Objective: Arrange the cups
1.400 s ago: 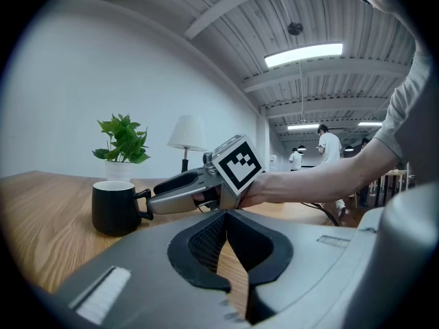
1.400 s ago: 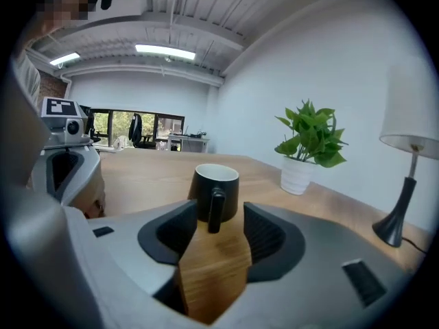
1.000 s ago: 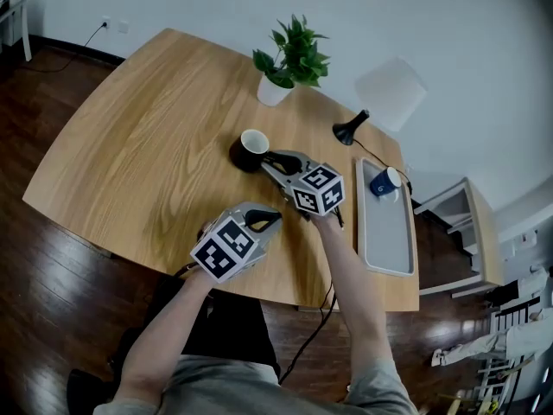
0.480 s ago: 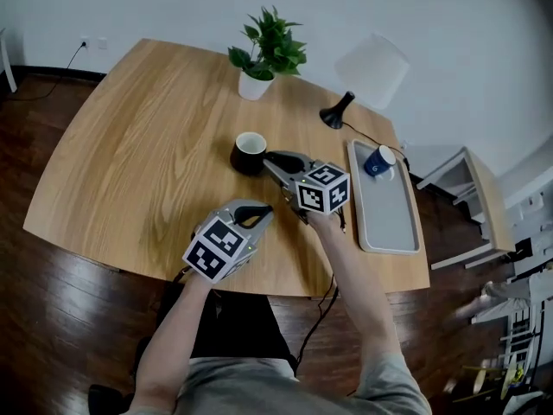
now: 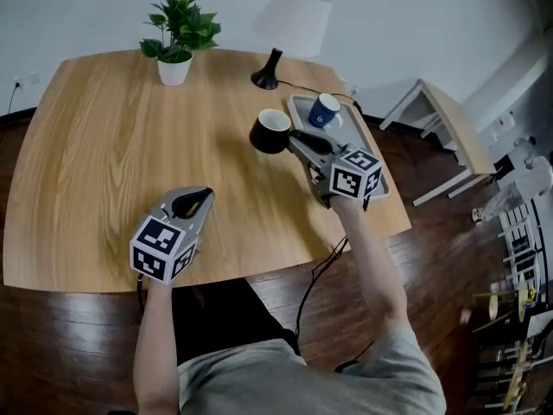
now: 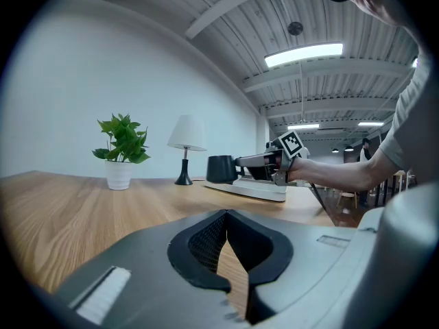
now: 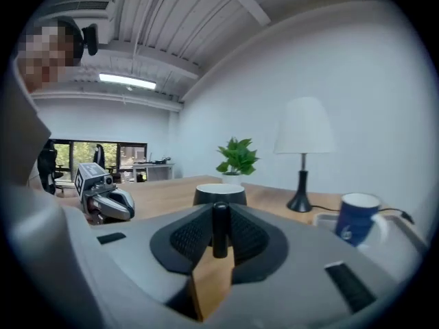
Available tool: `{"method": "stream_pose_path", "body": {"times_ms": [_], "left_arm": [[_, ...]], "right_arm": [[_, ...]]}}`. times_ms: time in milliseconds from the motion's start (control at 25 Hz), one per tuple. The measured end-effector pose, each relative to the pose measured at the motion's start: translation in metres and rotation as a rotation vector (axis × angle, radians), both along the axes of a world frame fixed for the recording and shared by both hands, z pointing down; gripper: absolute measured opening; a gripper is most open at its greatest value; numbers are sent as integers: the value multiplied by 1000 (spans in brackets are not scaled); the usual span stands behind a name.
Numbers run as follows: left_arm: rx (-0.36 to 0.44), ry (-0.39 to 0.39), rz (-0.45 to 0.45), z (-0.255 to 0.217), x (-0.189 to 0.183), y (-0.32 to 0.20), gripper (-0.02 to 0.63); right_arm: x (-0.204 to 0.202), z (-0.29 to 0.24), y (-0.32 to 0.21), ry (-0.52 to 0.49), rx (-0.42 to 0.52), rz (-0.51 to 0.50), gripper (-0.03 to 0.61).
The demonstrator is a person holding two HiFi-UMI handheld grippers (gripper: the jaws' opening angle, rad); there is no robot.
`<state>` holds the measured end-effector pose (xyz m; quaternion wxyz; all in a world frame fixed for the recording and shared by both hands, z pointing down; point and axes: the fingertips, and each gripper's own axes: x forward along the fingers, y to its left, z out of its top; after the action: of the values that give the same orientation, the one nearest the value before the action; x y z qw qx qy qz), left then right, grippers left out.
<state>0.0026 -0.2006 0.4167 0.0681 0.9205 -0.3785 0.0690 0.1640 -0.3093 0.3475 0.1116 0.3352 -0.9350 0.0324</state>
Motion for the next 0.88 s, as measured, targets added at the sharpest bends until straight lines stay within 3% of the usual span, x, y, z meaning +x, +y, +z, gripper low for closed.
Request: {"method": "stream_pose_path", "body": {"times_ms": [160, 320, 880], "left_arm": [[3, -3, -2, 0, -1, -1, 9], [4, 1, -2, 2, 0, 0, 9], [1, 3, -4, 0, 1, -1, 9]], "right_arm": [[106, -10, -14, 31, 24, 185, 86], [179, 16, -22, 77, -40, 292, 86], [211, 61, -16, 180, -145, 263, 85]]}}
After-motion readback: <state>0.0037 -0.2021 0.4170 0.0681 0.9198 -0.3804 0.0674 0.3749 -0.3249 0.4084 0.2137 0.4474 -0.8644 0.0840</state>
